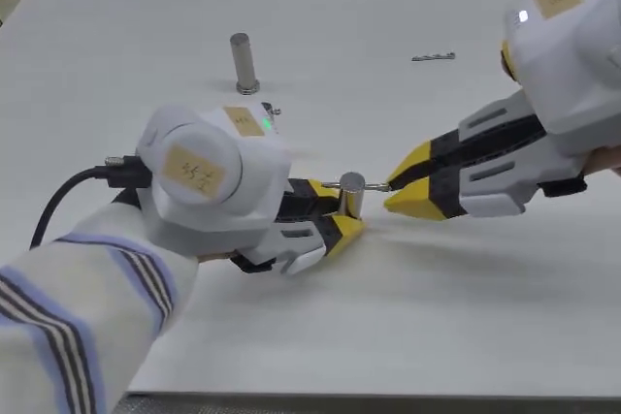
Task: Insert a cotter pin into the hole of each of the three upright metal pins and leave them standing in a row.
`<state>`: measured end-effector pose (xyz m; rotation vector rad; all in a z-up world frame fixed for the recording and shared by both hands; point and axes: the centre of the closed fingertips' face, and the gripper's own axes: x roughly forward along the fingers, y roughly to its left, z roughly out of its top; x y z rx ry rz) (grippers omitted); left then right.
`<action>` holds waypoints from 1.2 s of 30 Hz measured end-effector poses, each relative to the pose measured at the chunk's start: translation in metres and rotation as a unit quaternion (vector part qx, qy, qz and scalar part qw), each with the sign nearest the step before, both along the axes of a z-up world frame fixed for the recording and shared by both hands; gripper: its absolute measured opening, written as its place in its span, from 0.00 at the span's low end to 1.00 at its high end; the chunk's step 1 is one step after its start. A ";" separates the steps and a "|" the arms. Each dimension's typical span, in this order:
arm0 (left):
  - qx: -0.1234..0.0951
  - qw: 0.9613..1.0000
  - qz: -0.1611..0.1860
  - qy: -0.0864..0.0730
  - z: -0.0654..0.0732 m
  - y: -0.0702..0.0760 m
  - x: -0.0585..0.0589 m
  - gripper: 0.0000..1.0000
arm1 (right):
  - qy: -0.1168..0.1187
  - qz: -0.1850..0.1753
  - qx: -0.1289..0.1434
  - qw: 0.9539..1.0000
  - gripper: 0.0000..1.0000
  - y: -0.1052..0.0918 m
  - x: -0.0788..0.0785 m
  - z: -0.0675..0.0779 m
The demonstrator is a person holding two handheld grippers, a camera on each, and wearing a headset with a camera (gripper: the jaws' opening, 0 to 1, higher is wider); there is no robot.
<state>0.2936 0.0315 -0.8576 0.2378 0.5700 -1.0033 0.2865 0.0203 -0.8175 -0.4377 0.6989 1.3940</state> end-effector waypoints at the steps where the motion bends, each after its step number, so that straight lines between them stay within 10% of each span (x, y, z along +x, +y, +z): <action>1: -0.001 1.000 0.000 0.000 0.000 0.000 0.000 0.12 | 0.000 0.001 0.002 1.000 0.08 0.000 0.000 0.001; 23: -0.014 1.000 0.007 0.008 0.000 0.001 0.001 0.12 | 0.004 -0.009 0.008 1.000 0.06 0.011 0.000 0.002; 33: -0.013 1.000 0.007 0.010 -0.001 0.001 0.002 0.12 | -0.031 -0.035 0.032 0.998 0.42 -0.005 -0.002 0.008; 36: -0.012 1.000 0.004 0.006 -0.001 0.001 0.002 0.12 | -0.011 -0.077 0.056 0.995 0.52 -0.011 -0.007 0.011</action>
